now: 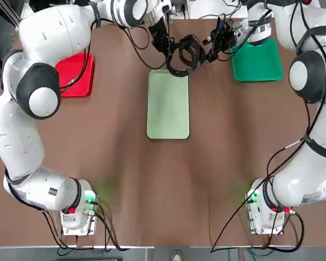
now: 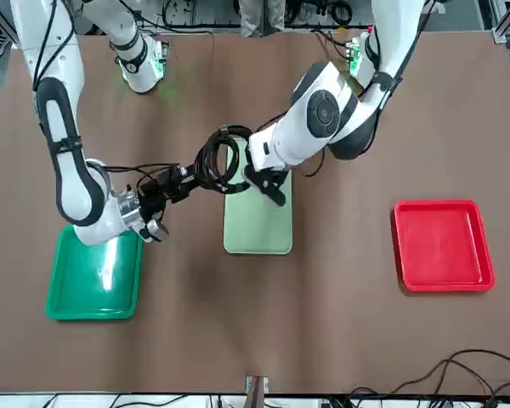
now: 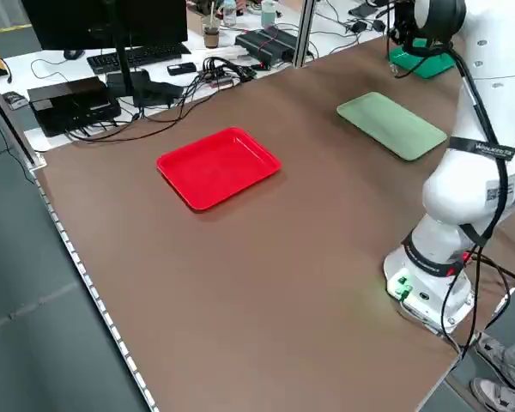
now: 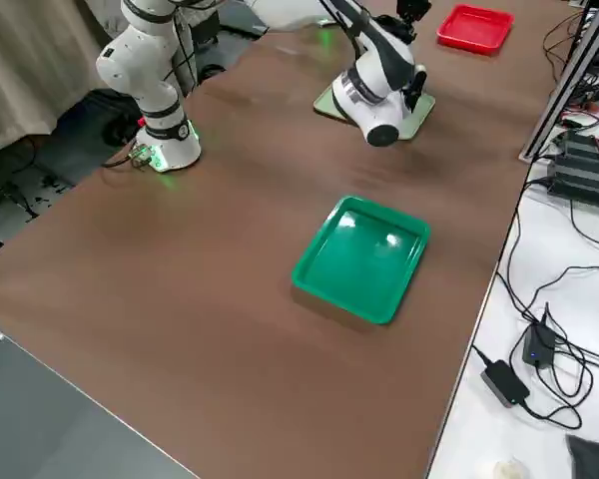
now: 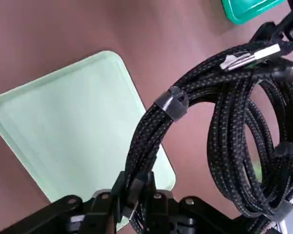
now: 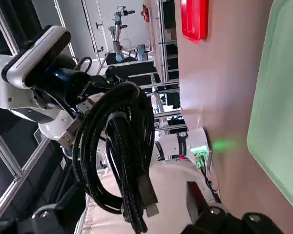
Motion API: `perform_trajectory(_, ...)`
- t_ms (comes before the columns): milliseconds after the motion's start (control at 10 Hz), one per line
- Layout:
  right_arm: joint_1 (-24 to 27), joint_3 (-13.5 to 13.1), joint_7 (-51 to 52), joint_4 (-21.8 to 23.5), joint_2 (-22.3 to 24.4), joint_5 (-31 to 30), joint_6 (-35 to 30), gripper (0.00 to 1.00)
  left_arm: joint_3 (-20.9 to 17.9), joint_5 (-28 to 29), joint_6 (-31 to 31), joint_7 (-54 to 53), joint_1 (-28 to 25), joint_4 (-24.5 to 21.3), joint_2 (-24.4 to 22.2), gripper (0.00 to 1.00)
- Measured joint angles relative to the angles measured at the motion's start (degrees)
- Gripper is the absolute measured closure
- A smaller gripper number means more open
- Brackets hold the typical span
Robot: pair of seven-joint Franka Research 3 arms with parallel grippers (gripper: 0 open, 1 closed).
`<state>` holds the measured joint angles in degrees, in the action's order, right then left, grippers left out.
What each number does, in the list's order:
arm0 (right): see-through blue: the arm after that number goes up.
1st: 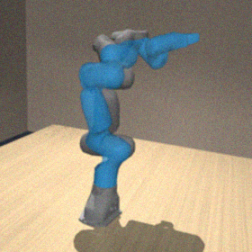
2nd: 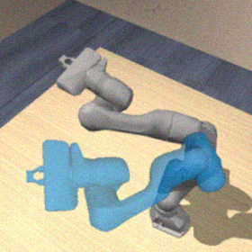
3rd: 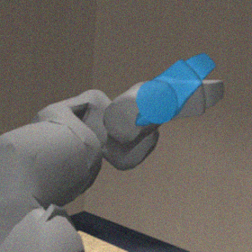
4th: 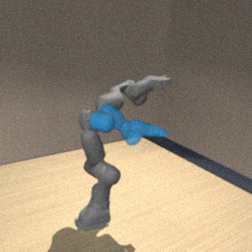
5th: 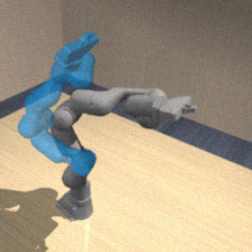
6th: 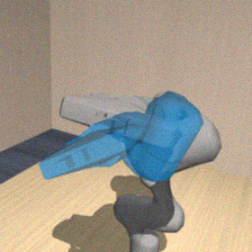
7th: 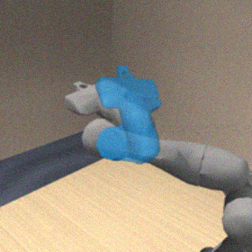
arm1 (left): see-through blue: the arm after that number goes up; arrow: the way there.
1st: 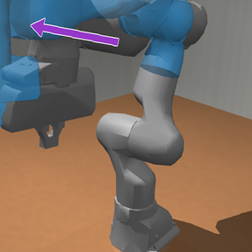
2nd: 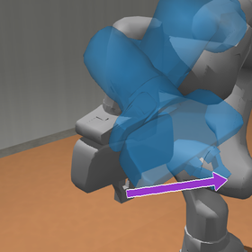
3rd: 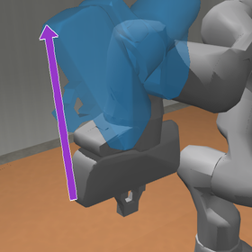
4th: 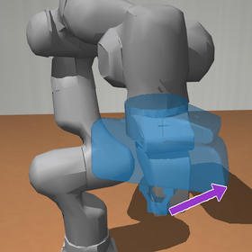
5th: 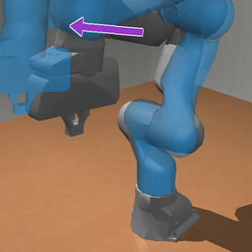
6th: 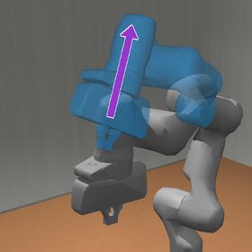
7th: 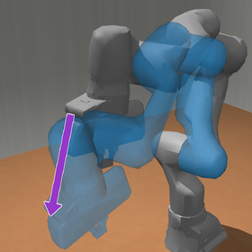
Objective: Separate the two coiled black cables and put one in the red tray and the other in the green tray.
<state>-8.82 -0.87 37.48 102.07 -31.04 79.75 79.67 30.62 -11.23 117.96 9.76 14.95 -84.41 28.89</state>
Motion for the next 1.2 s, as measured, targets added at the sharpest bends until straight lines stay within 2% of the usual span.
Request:
perform_trajectory(100, -0.2, 0.0, -0.2, 0.2, 0.3, 0.0, 0.0, 0.22, 0.0, 0.0, 0.0, 0.1, 0.0, 0.1, 0.0, 0.82)
perform_trajectory(500, -0.2, 0.0, -4.2, 0.7, 1.1, 0.0, 0.0, 0.49, 0.0, 0.0, 0.0, 0.2, 0.1, 0.3, 0.0, 0.82)
perform_trajectory(600, -0.2, 0.0, -5.1, 0.7, 1.2, 0.0, 0.0, 0.55, 0.0, 0.0, 0.0, 0.2, 0.2, 0.3, 0.0, 0.82)
perform_trajectory(800, -0.2, 0.0, -6.4, 0.7, 1.6, 0.0, 0.0, 0.58, 0.0, 0.0, 0.0, 0.2, 0.2, 0.4, 0.0, 0.82)
perform_trajectory(1200, -0.3, 0.0, -8.2, 0.9, 2.1, 0.0, 0.5, 0.85, 0.0, 0.0, 0.1, 0.2, 0.2, 0.4, 0.0, 0.82)
